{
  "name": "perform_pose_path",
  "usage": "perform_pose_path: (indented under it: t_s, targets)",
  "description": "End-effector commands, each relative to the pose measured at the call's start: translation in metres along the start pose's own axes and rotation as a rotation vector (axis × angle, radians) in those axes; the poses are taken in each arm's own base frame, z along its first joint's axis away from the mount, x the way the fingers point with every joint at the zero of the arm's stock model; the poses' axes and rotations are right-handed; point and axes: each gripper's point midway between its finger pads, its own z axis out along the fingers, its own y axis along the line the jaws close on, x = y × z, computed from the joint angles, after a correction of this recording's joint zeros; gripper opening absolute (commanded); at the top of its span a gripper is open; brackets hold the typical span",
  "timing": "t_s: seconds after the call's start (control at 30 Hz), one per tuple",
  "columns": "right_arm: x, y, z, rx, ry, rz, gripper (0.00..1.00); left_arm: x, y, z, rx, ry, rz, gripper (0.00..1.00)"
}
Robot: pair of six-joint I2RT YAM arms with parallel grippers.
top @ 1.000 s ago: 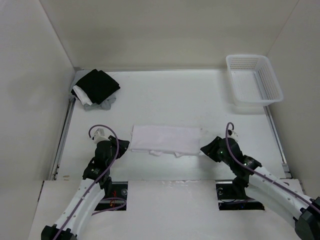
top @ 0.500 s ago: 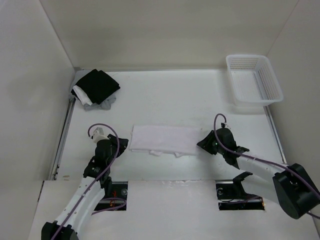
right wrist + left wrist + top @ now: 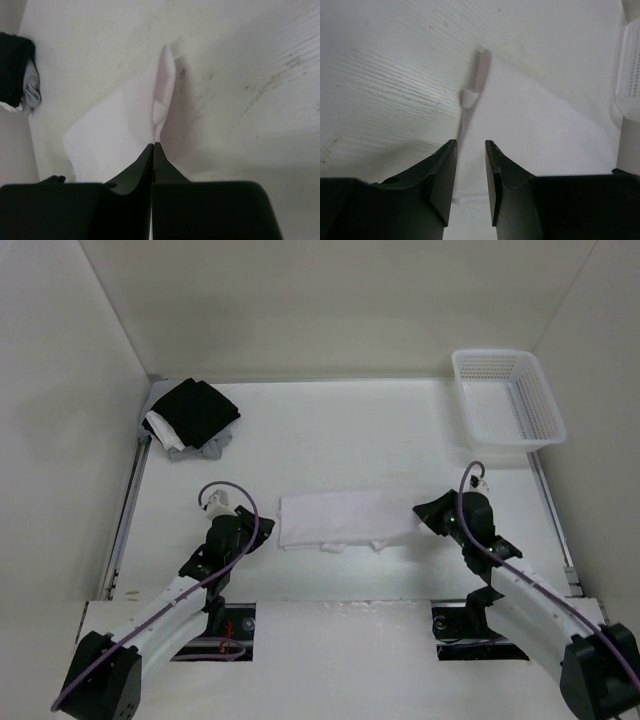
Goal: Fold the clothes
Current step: Fold the tank top
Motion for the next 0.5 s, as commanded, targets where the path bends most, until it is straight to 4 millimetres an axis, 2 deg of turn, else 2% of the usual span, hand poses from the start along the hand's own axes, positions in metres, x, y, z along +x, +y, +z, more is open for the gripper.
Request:
perform_pose_path:
  t_s: [0.0,0.13,0.2,0.37,0.47]
  targets:
    - [-0.035,0.003,-0.021,0.042,-0.114,-0.043,0.00,-0.015,-0.046,0.001,0.129,-0.057,-0.009,0.28]
    - [-0.059,0.013,-0.042,0.081,-0.175,-0.132,0.00,-0.003,-0.068,0.001,0.178,-0.035,0.011,0.28]
    - [-0.063,0.027,-0.047,0.079,-0.180,-0.175,0.00,0.002,-0.078,0.001,0.201,-0.019,0.020,0.29]
    - [-0.045,0.077,-0.052,0.037,-0.134,-0.308,0.00,0.007,-0.090,-0.001,0.241,-0.004,0.025,0.29]
    - [-0.023,0.105,-0.050,0.040,-0.092,-0.401,0.00,0.005,-0.093,-0.005,0.264,-0.010,0.020,0.29]
